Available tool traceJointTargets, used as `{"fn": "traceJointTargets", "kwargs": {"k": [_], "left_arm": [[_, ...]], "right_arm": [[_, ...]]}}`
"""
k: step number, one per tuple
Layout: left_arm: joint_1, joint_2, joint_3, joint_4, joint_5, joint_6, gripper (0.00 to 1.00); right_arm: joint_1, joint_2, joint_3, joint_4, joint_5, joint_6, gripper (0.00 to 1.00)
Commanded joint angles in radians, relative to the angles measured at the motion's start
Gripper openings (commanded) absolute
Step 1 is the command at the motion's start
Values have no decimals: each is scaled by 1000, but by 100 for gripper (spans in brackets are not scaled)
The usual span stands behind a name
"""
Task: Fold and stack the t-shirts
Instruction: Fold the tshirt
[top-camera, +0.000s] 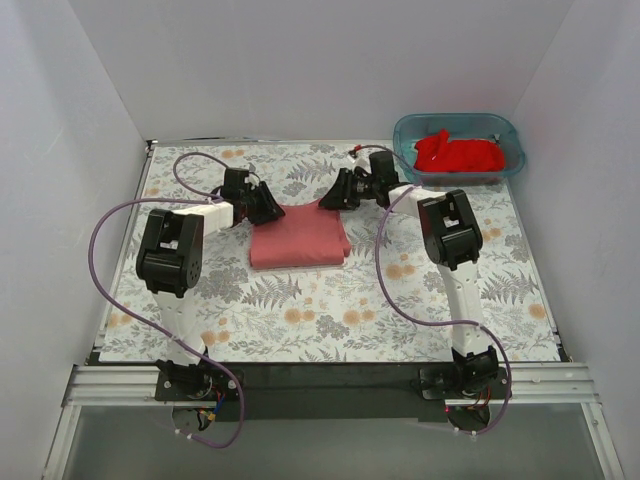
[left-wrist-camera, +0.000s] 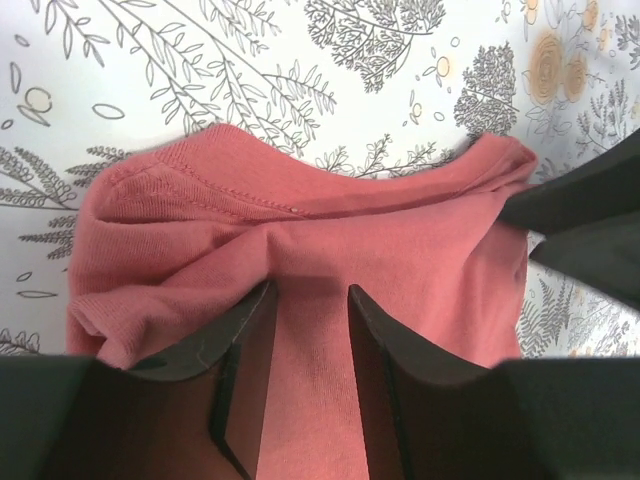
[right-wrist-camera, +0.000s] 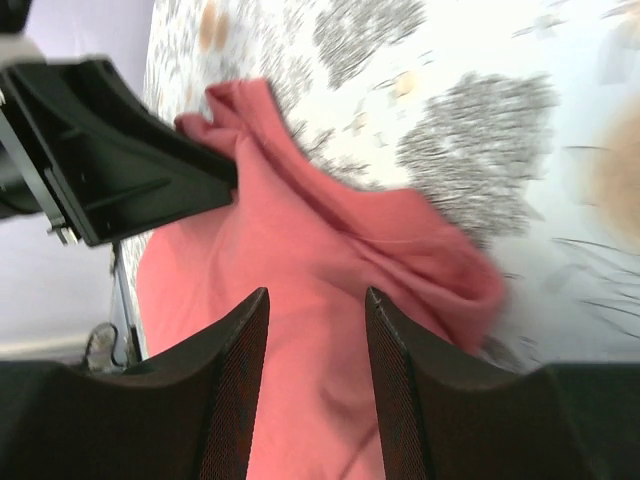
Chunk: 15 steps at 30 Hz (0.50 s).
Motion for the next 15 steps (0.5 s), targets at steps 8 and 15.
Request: {"fn": "traceJointTargets", "kwargs": {"k": [8, 15], "left_arm": [[16, -71, 33, -21, -50, 24, 48], [13, -289, 1, -86, 5, -12, 47]], "right_arm": [[-81, -101, -34, 105, 57, 153, 50], [-39, -327, -242, 157, 20, 166, 50]]}}
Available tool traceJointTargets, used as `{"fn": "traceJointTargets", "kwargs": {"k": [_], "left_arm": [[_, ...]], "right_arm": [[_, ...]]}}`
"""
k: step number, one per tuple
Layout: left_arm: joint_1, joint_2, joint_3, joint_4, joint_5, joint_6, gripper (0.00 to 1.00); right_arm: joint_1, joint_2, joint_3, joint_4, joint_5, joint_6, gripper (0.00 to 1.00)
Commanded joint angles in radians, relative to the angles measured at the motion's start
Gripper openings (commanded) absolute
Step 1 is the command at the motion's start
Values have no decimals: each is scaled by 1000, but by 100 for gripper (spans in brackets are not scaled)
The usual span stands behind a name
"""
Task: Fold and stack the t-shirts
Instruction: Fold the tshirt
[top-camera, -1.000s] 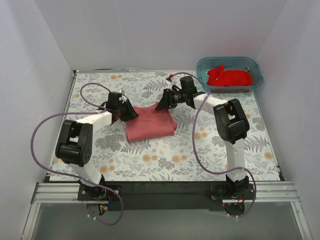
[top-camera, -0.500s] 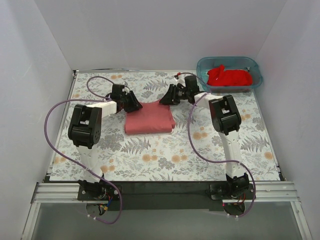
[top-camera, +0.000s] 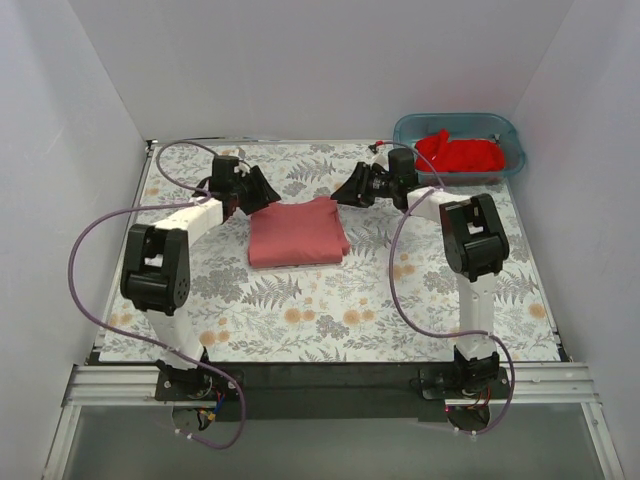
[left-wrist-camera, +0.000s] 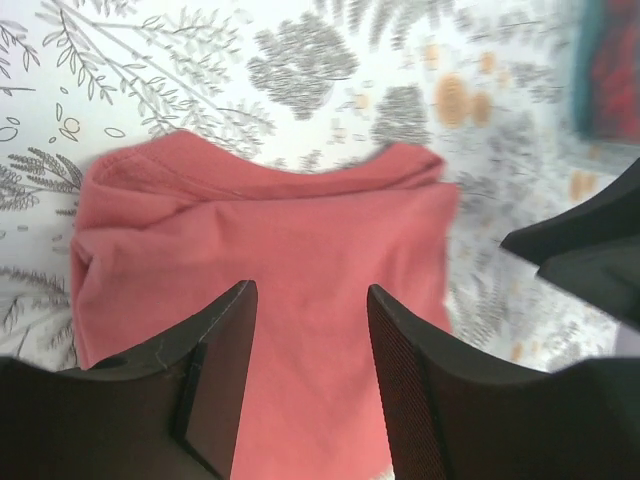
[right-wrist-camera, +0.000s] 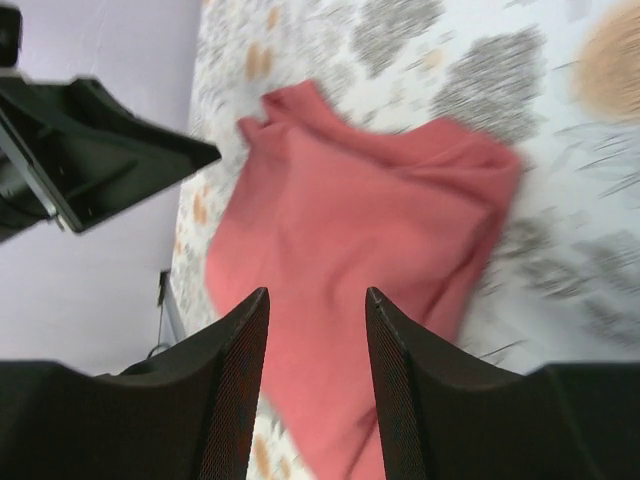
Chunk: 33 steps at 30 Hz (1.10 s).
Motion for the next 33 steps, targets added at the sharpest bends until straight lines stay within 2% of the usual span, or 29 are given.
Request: {"fn": "traceJointTargets", "kwargs": {"k": [1, 5, 8, 9, 12, 16, 21, 25, 27, 33], "left_arm": [[3, -199, -26, -48, 16, -16, 46], [-18, -344, -208, -51, 59, -72, 38], [-34, -400, -307, -45, 64, -85, 31], [-32, -401, -362, -34, 62, -86, 25], [-28, -362, -429, -37, 47, -107, 17], [-11, -288, -450, -115, -10, -166, 11], [-2, -315, -471, -206, -114, -186, 11], [-2, -404, -470, -220, -110, -155, 23], [-2, -465, -468, -223, -90, -141, 29], [-3, -533, -497, -209, -62, -178, 29]], "right_arm": [[47, -175, -107, 91, -47, 11, 50], [116, -288, -264, 146, -73, 11, 50], [170, -286, -342, 193, -101, 28, 50], [182, -277, -356, 220, -114, 28, 50], [178, -214, -390, 236, -122, 21, 49], [145, -126, -436, 240, -131, 1, 47], [66, -89, -517, 236, -124, -41, 45], [53, -169, -509, 233, -138, -22, 46], [62, -224, -496, 236, -157, 5, 46], [202, -302, -396, 240, -130, 94, 48]]}}
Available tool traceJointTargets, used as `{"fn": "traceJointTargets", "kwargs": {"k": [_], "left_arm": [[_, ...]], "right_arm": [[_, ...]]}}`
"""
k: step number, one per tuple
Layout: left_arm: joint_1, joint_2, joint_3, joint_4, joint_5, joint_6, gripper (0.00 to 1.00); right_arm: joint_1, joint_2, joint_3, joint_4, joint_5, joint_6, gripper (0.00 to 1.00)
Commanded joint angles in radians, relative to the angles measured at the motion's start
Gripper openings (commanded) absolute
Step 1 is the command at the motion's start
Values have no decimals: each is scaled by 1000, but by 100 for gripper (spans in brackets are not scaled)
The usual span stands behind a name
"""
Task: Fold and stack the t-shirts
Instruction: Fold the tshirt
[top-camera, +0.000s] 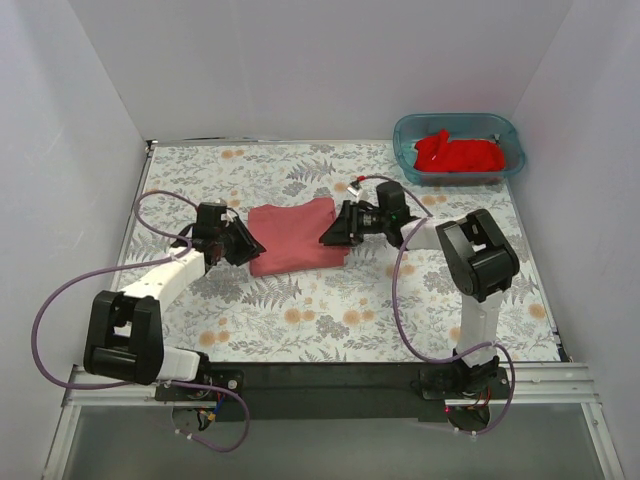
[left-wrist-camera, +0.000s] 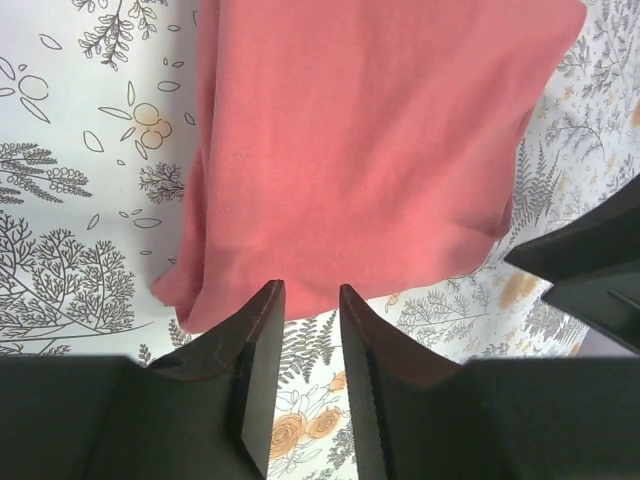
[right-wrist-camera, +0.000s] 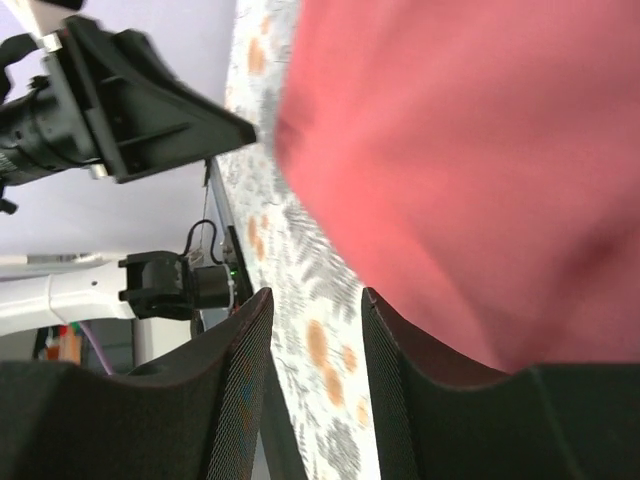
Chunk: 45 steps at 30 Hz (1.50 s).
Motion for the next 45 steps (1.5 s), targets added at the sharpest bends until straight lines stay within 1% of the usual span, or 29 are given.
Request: {"fn": "traceJointTargets", "kwargs": {"k": [1, 2, 3, 5, 6, 8, 11, 13, 15, 16, 18, 22, 26, 28, 31, 34, 35, 36, 37, 39, 42, 45], "left_arm": [[5, -28, -42, -13, -18, -21, 26], [7, -22, -48, -10, -34, -28, 23], [7, -16, -66, -7, -63, -48, 15], [7, 21, -80, 7, -71, -61, 8], [7, 39, -82, 5, -63, -67, 4], [7, 102, -82, -10, -57, -77, 0], [8, 148, -80, -42, -66, -97, 0], [14, 145, -89, -47, -69, -104, 0], [19, 128, -94, -52, -74, -104, 0], [21, 122, -94, -53, -80, -104, 0], [24, 110, -97, -62, -85, -104, 0], [24, 92, -76, -61, -66, -88, 0], [24, 58, -7, -18, -46, -53, 1], [25, 61, 58, -1, -52, -41, 2], [34, 122, 147, 37, -58, -45, 3], [60, 242, 229, 83, -45, -57, 2], [73, 318, 254, 99, -39, -59, 2], [77, 352, 276, 105, -28, -62, 2], [82, 392, 323, 109, -22, -64, 2], [88, 485, 358, 117, -20, -65, 1], [99, 570, 404, 128, -32, -53, 1], [119, 608, 412, 129, -42, -47, 1]], "right_arm": [[113, -51, 89, 18, 28, 42, 48], [162, -40, 121, 19, 56, 53, 48], [184, -27, 135, 24, 70, 59, 48], [228, 38, 172, 41, 97, 106, 49], [239, 64, 178, 96, 101, 127, 49], [262, 139, 186, 134, 125, 179, 48], [272, 207, 189, 136, 174, 188, 46], [266, 219, 137, 130, 214, 190, 46], [247, 217, 91, 113, 255, 196, 46], [239, 205, 38, 110, 268, 193, 46], [215, 185, 3, 107, 272, 181, 46], [186, 110, 28, 107, 219, 141, 46], [155, 85, 115, 107, 180, 148, 46], [143, 89, 150, 108, 170, 150, 46], [112, 114, 209, 107, 165, 153, 46], [65, 165, 256, 108, 177, 157, 46], [55, 179, 264, 110, 197, 154, 46], [46, 194, 272, 110, 206, 151, 46], [29, 225, 284, 110, 214, 151, 46], [16, 256, 292, 113, 242, 157, 46], [-14, 306, 287, 121, 274, 156, 46], [-43, 320, 269, 127, 295, 148, 46]]}}
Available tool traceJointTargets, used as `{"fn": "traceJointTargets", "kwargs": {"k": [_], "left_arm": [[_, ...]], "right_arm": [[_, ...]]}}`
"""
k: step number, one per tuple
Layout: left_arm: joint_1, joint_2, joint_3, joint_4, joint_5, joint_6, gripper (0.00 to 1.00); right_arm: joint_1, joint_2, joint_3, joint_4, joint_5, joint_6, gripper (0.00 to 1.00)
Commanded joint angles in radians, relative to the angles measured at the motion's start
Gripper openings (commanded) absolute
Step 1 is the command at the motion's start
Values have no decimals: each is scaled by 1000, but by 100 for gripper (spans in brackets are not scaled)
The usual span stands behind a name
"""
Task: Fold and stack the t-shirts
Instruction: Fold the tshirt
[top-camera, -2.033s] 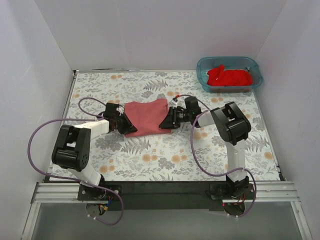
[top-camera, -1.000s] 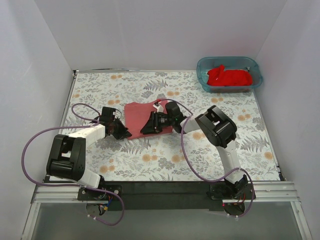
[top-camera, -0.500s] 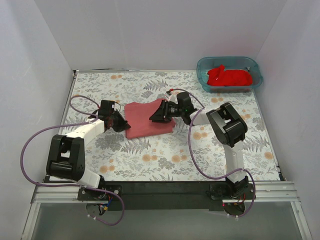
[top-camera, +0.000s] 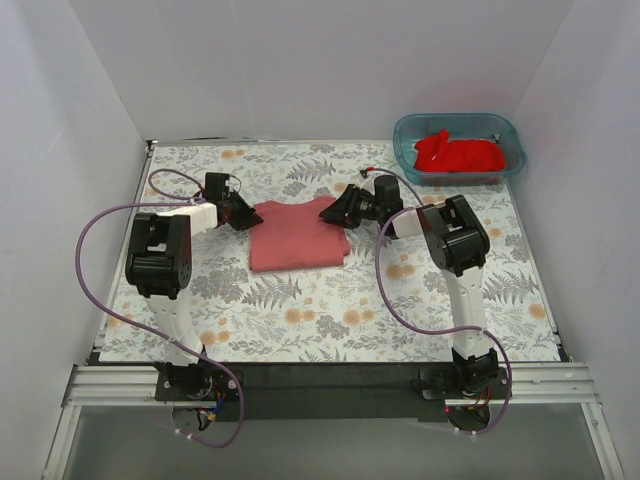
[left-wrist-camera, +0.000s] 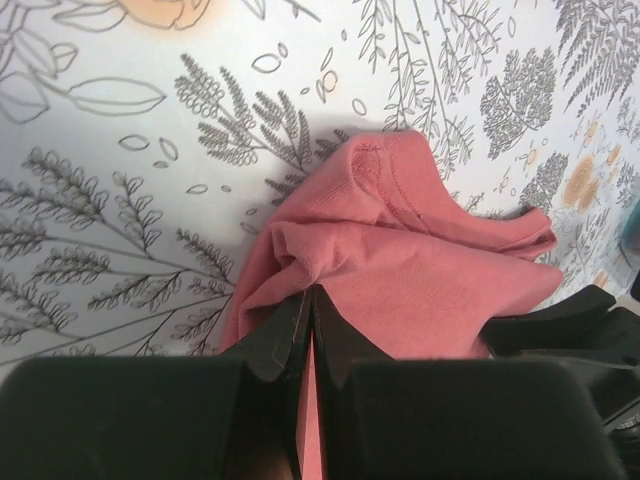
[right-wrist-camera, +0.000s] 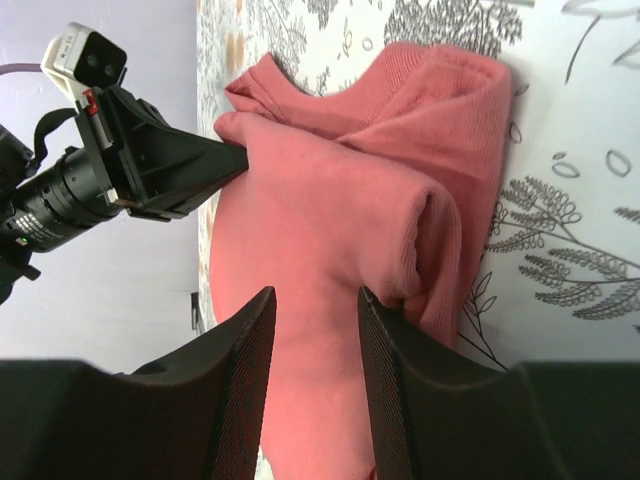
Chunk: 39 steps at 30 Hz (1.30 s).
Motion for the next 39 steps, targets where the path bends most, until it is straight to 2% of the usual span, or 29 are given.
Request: {"fn": "traceJointTargets", "kwargs": {"k": [1, 6, 11, 18, 26, 30, 34, 39], "left_arm": [[20, 40, 4, -17, -43, 24, 1], [42, 4, -31, -2, -41, 26, 0], [40, -35, -16, 0, -7, 39, 4], [40, 4, -17, 0, 9, 40, 4], [40, 21, -22, 3, -6, 33, 4], [42, 19, -24, -9, -32, 35, 4], [55, 25, -16, -34, -49, 39, 4], [58, -1, -2, -35, -11, 44, 8]], "right_arm": [[-33, 6, -27, -13, 81, -43, 46], [-66, -61, -85, -16, 97, -68, 46], [-59, -132, -90, -18, 34, -83, 46], [-20, -262, -186, -19, -12, -89, 47], [3, -249, -336, -33, -37, -80, 42], [-9, -240, -393, -103, 14, -131, 40], [-36, -289, -403, -315, 116, -252, 39], [-35, -396, -331, -442, 124, -416, 40]]}}
